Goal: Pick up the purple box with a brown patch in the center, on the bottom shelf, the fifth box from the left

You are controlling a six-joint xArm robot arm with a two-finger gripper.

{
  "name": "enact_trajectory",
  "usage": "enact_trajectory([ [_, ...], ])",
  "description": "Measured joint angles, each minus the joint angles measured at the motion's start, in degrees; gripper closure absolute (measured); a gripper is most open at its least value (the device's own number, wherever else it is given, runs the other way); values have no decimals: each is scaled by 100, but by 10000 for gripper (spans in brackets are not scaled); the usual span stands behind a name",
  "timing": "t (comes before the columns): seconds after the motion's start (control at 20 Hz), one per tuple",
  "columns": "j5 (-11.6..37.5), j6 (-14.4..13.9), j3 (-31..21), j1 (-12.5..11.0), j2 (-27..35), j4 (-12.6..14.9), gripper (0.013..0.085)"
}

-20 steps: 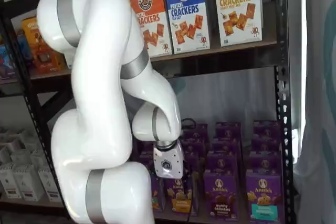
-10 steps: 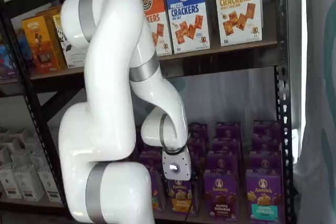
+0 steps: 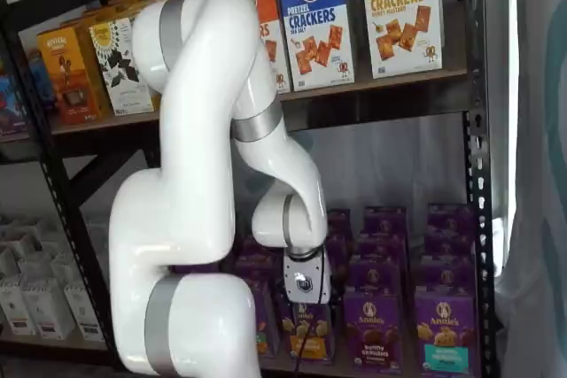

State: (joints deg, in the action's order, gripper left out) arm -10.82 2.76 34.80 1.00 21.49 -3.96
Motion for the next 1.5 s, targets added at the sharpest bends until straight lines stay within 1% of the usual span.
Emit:
enact_trajectory([
  [0.05,0,91,63,16,63,-110,130],
  [0.15,72,140,162,29,175,-174,130],
  [0.25,159,38,275,15,306,-52,130],
  [0.35,185,275,392,38,416,-314,130],
  [0.4,175,342,435,42,450,-387,130],
  [0.55,142,402,587,9,553,-417,130],
  [0.85,-166,1,1002,-239,750,229,130],
  [1.0,-286,-48,1239,-346,905,389,130],
  [1.15,-335,34,1423,-411,1059,373,130],
  [1.25,-355,181,1566,-444,1186,256,130],
  [1.5,-340,422,1883,-529,1486,95,130],
])
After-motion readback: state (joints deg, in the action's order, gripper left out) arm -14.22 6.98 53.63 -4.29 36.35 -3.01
